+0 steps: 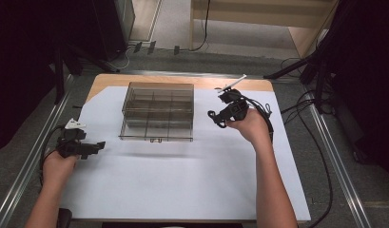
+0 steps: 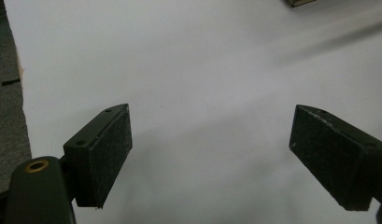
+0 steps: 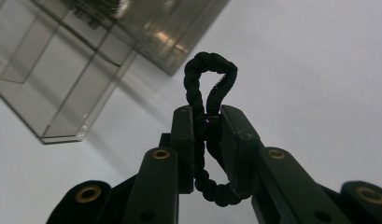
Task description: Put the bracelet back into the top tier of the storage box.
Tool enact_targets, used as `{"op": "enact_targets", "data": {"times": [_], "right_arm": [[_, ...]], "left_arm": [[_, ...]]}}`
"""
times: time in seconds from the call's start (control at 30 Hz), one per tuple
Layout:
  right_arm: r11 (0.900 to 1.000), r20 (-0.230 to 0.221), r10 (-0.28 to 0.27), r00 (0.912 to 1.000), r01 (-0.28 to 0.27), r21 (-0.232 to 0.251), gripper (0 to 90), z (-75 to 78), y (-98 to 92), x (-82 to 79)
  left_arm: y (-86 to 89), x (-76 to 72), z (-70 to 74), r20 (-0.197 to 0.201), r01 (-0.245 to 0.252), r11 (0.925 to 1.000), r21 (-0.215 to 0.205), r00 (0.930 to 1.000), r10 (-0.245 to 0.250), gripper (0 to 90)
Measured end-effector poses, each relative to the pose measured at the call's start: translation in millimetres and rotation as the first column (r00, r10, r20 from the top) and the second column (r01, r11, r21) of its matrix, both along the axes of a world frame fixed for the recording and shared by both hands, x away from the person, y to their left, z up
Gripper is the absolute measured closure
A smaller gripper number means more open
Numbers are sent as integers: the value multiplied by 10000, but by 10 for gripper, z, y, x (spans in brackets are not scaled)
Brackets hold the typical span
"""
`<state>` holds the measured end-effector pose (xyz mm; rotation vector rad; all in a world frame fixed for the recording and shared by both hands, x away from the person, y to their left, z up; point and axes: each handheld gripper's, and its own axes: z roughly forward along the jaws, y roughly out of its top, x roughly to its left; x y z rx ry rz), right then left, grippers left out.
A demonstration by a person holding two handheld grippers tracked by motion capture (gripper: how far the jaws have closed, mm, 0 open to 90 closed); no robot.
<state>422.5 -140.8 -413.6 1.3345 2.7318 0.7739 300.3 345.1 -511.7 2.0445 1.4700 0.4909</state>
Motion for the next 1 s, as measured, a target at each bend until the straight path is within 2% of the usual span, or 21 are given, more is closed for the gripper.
{"op": "enact_targets", "data": {"times": [0.43,1.0], "right_arm": [[9998,86,183,9998,-184,74,770,89,83,-124],[9949,257,936,9953,-944,357,771,163,276,-238]], "left_arm": [[-24,34,-2,5,85,10000,11,10000,-85,144],[-11,4,-2,48,-15,10000,18,10000,15,144]]}}
